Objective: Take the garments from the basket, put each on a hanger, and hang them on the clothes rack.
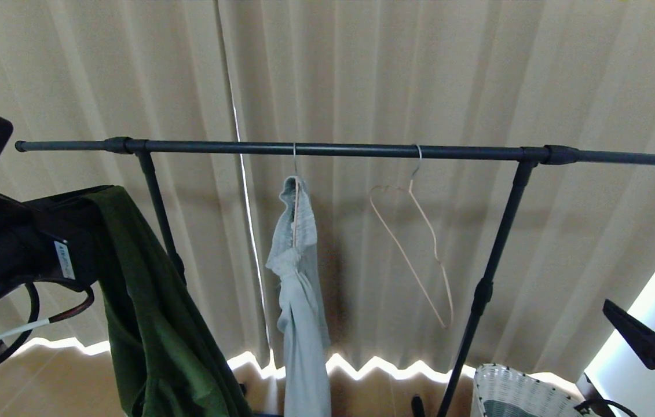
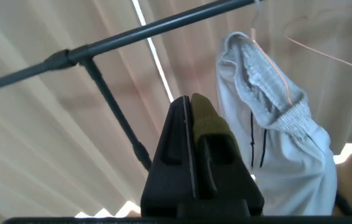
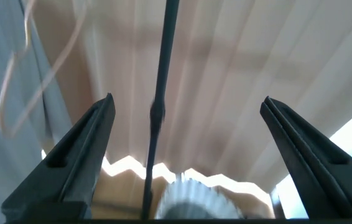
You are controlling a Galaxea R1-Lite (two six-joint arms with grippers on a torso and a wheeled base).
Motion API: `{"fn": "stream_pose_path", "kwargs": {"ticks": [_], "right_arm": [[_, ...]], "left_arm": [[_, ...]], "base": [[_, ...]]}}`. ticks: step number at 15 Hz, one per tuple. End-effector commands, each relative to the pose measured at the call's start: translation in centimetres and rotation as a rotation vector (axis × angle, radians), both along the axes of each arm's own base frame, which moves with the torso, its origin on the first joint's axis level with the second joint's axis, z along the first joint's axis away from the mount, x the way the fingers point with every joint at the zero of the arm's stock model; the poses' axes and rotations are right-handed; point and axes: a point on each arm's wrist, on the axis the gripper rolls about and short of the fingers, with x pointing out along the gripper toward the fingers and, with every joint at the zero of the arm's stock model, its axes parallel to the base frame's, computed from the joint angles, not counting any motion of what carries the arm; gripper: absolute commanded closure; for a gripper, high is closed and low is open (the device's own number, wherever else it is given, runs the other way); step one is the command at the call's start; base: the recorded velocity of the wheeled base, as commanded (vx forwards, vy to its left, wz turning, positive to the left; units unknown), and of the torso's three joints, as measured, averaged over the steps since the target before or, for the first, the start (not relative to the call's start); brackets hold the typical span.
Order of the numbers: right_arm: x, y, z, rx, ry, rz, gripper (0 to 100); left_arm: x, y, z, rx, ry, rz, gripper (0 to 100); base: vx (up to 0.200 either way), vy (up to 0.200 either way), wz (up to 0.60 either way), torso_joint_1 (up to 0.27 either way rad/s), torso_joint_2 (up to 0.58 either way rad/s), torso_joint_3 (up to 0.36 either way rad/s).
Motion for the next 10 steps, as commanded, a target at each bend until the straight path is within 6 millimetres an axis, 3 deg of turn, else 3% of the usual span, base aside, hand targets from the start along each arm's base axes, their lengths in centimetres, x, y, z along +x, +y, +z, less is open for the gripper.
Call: {"fn": "stream_pose_path", "kwargs": {"ticks": [1,6,9,10], "right_arm": [[-0.1,0.0,0.6,-0.009,0.019,0.007,0],[0.3,0.2,2.4,-0.017,0.109,0.027,0],[0.4,0.6,2.4,-0.019,0.115,0.06,0],[0.5,0.6,2.4,-0.019,0.116,0.062,0]], "left_arm": [[-0.3,0.2,-0.2,0.012,-0.003,-0.017,100],[-0.7,0.4,-0.4,0.047,-0.012,-0.019,100],[-0.7,0.6,-0.4,0.047,-0.012,-0.004,100],[-0.7,0.6,-0.4,0.047,-0.012,-0.004,100]], "base": [[0.0,0.0,0.0,0.0,0.0,0.0],[0.0,0.0,0.0,0.0,0.0,0.0],[0.0,0.0,0.0,0.0,0.0,0.0],[0.0,0.2,0.0,0.002,0.0,0.002]]}}
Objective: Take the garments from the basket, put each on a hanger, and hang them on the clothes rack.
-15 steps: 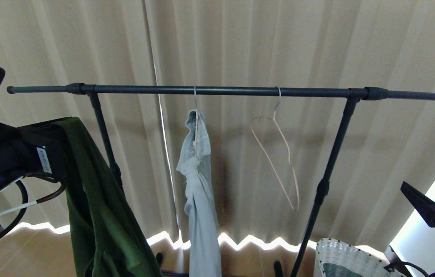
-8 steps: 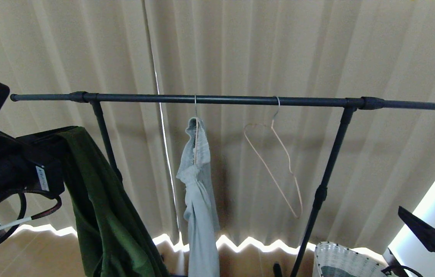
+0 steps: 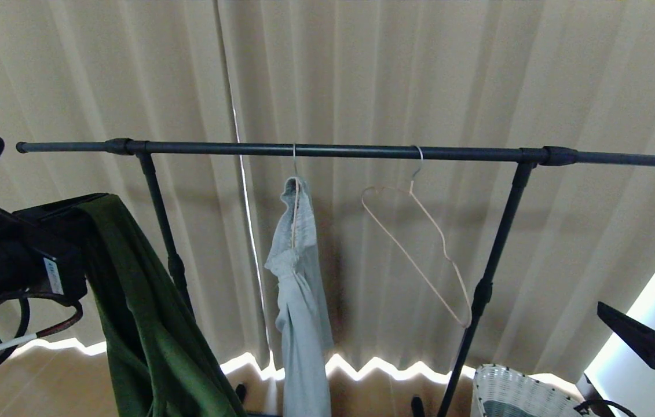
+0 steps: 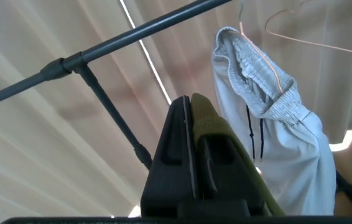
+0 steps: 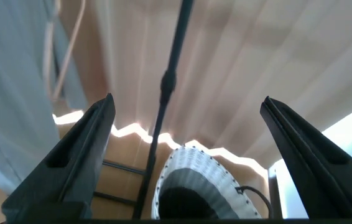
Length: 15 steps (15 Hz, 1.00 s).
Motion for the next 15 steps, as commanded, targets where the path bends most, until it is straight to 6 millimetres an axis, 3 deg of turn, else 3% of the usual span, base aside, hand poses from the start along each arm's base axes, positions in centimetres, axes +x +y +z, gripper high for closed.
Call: {"fn": "stream_pose_path", "kwargs": {"ticks": [1,3,15], "right_arm": [[0.3,0.1,0.2,-0.001,0.0,0.004,0],[0.5,0.2,0.3,-0.001,0.002,0.006,0],[3.4,0.7,0.5,-0.015,0.067,0.01,0]], "left_arm": [[-0.1,0.1,0.1,-0.002,-0.004,0.002,100],[-0.2,0.1,-0.1,0.001,-0.001,0.001,100],[0.3,0.0,-0.9,0.01,0.034,0.012,100]], "base": [[0.0,0.2,0.0,0.002,0.0,-0.002],[0.0,0.2,0.0,0.0,0.0,0.002],[0.0,0.0,0.0,0.0,0.0,0.0]]}}
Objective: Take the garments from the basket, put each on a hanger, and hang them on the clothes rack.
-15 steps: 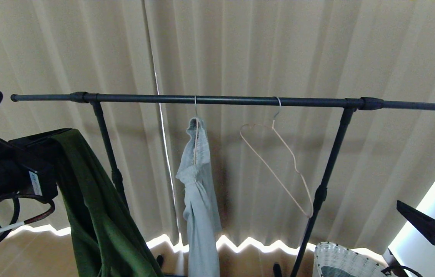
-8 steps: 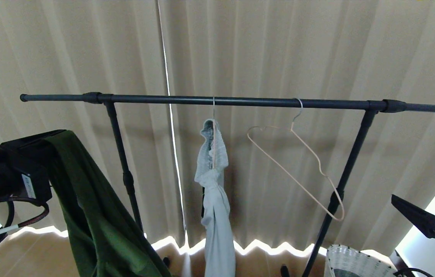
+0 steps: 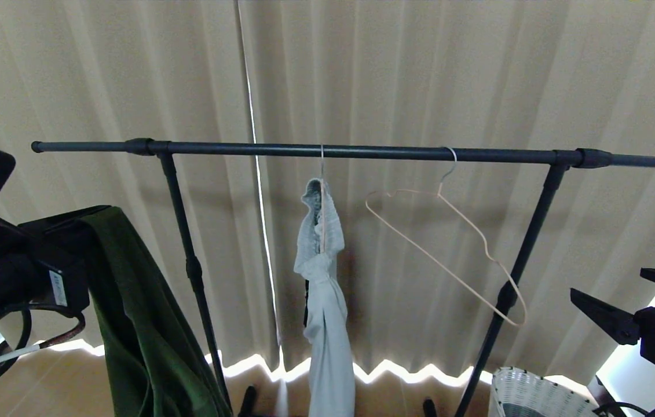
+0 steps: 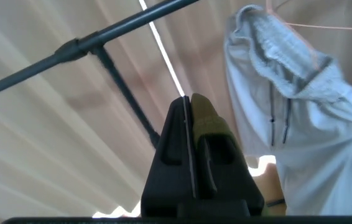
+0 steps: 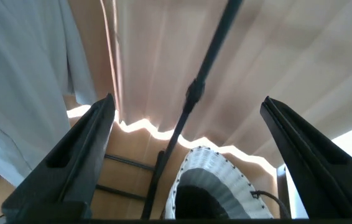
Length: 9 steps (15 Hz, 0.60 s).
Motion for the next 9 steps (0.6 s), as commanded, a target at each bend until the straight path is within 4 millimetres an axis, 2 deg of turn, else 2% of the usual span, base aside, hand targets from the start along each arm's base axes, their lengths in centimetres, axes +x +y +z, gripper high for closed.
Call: {"fn": "stream_pose_path", "kwargs": {"ticks": [1,2,8,9], "right_arm": [[0.47,0.09,0.11,-0.003,0.007,0.001,0],[0.46,0.09,0.15,-0.006,0.021,0.001,0],[0.6,0.72,0.15,-0.011,0.046,0.041,0],[0.64,0.83,0.2,-0.014,0.057,0.047,0]], "left_arm": [[0.36,0.01,0.0,0.0,0.005,0.01,100],[0.49,0.03,-0.05,-0.001,0.009,0.014,100],[0.49,0.03,-0.39,-0.006,0.022,0.015,100],[0.49,0.03,-0.39,0.0,0.021,0.015,100]], "base": [[0.0,0.0,0.0,0.0,0.0,0.0],[0.0,0.0,0.0,0.0,0.0,0.0],[0.2,0.0,0.0,-0.002,0.0,0.006],[0.0,0.0,0.0,0.0,0.0,0.0]]}}
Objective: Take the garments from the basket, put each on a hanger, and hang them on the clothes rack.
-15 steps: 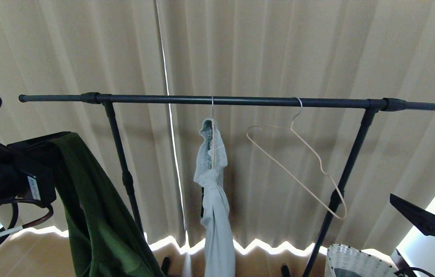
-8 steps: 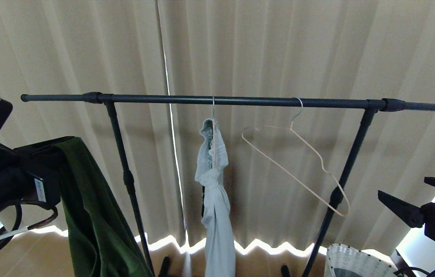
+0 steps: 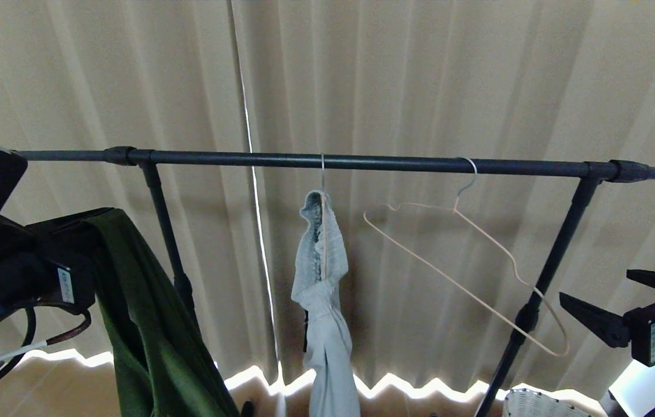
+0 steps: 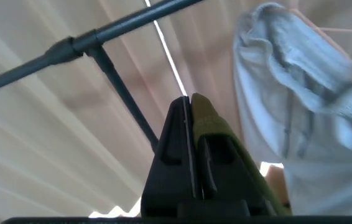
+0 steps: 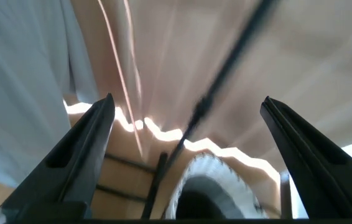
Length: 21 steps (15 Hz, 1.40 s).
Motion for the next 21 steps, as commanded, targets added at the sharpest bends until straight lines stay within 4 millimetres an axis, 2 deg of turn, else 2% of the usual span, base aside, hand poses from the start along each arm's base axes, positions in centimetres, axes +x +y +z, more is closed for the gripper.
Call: {"fn": "stream_pose_path", "kwargs": {"ticks": [1,3,6,10,12,16,21], "right_arm": [[0.3,0.4,0.2,-0.005,0.023,0.023,0],[0.9,1.0,0.4,-0.011,0.05,0.047,0],[4.2,2.7,0.5,-0.019,0.124,0.107,0],[6.6,3.8,0.9,0.03,0.23,0.232,0],[7.6,4.0,1.0,0.074,0.265,0.3,0],[10.1,4.1,0.0,0.073,0.319,0.279,0],[10.5,4.2,-1.0,0.07,0.358,0.272,0]], "left_arm": [[0.0,0.0,-0.1,0.003,0.001,0.0,100],[0.0,0.0,0.0,0.003,-0.002,0.0,100],[0.1,-0.2,-0.6,0.023,-0.032,-0.015,100],[0.3,-0.8,-0.5,0.045,-0.064,-0.045,100],[0.4,-1.0,-0.5,0.024,-0.06,-0.051,100],[0.4,-1.0,-0.5,0.024,-0.06,-0.051,100],[0.4,-1.0,-0.6,0.025,-0.057,-0.053,100]], "base": [[0.0,0.0,0.0,0.0,0.0,0.0],[0.0,0.0,0.0,0.0,0.0,0.0],[0.0,0.0,0.0,0.0,0.0,0.0],[0.0,0.0,0.0,0.0,0.0,0.0],[0.0,0.0,0.0,0.0,0.0,0.0],[0.0,0.0,0.0,0.0,0.0,0.0],[0.0,0.0,0.0,0.0,0.0,0.0]]}}
